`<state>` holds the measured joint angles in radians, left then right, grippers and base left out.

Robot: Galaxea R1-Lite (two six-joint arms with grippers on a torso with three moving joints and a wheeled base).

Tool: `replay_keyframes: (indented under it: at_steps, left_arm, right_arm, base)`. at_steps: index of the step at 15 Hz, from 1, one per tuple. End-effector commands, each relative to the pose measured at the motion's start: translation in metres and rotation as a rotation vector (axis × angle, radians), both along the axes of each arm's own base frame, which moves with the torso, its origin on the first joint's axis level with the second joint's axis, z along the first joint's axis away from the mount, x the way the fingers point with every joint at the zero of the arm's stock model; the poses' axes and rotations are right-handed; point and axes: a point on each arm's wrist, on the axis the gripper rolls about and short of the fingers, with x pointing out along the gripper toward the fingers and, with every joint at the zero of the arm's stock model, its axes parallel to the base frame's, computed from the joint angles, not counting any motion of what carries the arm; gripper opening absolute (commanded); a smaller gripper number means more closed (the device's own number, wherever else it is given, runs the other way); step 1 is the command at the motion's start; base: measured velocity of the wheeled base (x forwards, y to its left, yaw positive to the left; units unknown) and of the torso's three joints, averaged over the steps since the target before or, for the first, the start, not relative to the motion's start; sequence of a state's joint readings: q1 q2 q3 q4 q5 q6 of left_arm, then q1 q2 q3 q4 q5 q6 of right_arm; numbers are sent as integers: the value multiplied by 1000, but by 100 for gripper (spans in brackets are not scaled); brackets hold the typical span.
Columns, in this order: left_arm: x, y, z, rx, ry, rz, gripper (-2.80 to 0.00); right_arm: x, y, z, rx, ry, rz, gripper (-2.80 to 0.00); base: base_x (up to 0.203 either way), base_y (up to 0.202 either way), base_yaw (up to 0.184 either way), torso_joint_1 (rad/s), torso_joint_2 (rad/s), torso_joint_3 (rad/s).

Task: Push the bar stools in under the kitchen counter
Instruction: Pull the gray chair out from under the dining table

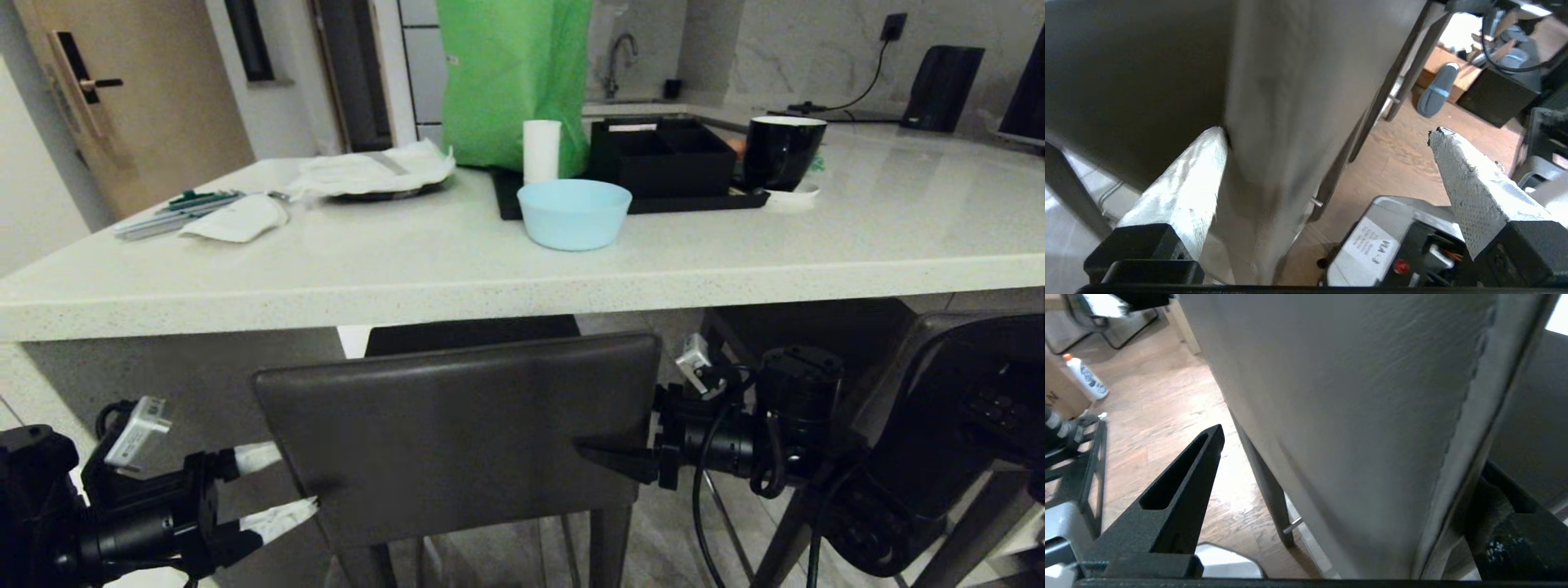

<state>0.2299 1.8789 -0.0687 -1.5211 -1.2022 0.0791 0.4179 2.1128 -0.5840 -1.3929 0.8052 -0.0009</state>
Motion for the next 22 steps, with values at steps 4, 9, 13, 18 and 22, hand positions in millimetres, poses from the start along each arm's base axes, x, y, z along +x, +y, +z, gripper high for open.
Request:
replay_keyframes:
  at_steps: [4, 9, 13, 18, 22]
  left_arm:
    - [-2, -1, 1, -3, -1, -10, 0]
    - [1, 1, 1, -1, -5, 4, 0]
    - [47, 30, -5, 13, -60, 92, 0]
    - [117, 51, -15, 33, -170, 80, 0]
    - [118, 19, -13, 4, -171, -128, 0]
  right_arm:
    - [-1, -1, 0, 4, 7, 9, 0]
    - [0, -3, 0, 4, 6, 2, 0]
    - [1, -4, 1, 3, 3, -21, 0]
    - [0, -5, 1, 3, -2, -25, 0]
    - [0, -4, -1, 1, 2, -25, 0]
  base:
    - [-197, 0, -3, 1, 2, 3]
    - [-193, 0, -2, 2, 1, 4]
    - [-32, 0, 0, -2, 1, 1]
    - [0, 0, 0, 0, 0, 0]
    - [0, 0, 0, 0, 0, 0]
